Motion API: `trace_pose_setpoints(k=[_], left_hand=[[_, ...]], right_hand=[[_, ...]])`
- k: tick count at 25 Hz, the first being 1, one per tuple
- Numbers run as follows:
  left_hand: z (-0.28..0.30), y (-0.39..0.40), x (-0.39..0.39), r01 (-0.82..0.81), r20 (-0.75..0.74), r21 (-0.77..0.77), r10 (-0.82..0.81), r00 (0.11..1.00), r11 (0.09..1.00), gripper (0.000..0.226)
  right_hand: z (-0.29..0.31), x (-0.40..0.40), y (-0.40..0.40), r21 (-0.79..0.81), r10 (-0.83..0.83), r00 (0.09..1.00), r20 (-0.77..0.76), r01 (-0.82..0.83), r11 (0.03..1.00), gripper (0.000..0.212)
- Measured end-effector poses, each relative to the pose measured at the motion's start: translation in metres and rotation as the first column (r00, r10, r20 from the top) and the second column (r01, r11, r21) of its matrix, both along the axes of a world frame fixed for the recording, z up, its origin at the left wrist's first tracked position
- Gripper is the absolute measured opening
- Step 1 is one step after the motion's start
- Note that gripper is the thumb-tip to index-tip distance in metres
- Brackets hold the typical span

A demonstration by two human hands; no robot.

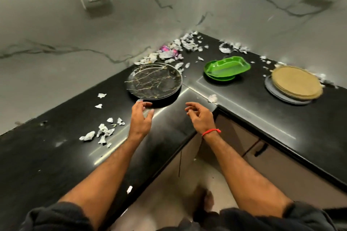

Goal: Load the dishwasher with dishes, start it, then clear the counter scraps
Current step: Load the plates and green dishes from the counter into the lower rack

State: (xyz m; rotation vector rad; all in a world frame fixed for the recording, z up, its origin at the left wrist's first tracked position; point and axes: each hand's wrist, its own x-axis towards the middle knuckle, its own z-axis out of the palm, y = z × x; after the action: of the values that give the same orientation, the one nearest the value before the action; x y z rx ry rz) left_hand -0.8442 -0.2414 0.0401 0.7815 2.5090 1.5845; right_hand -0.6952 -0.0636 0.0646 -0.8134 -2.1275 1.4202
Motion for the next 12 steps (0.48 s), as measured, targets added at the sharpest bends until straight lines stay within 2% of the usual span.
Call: trace_pose_setpoints(k=[4,6,9,12], left_hand=[[-0.009,0.01,-0.046,-0.089,0.072,-0.087,0.096,0.993,0.992,0.031],[-0.007,0.021,-0.061,-0.105,0.097,-0.169,0.122,0.988,0.98,0.039],[0.002,0.041,-0.072,-0.095,0.179,-0.262,0.145,0.973,0.96,0.051],[0.003,0.054,-0.079,-0.079,0.228,-0.293,0.15,0.962,0.953,0.055]], right_hand=[[-0.023,-0.087,0.033,-0.086,-0.109,0.992,0.059,0.114,0.99,0.023],[-0.036,-0.121,0.048,-0.175,-0.115,0.985,0.132,0.137,0.975,0.034],[-0.06,-0.163,0.068,-0.306,-0.059,0.969,0.24,0.133,0.943,0.062],[-0.086,-0.195,0.083,-0.378,-0.049,0.962,0.269,0.152,0.913,0.063]])
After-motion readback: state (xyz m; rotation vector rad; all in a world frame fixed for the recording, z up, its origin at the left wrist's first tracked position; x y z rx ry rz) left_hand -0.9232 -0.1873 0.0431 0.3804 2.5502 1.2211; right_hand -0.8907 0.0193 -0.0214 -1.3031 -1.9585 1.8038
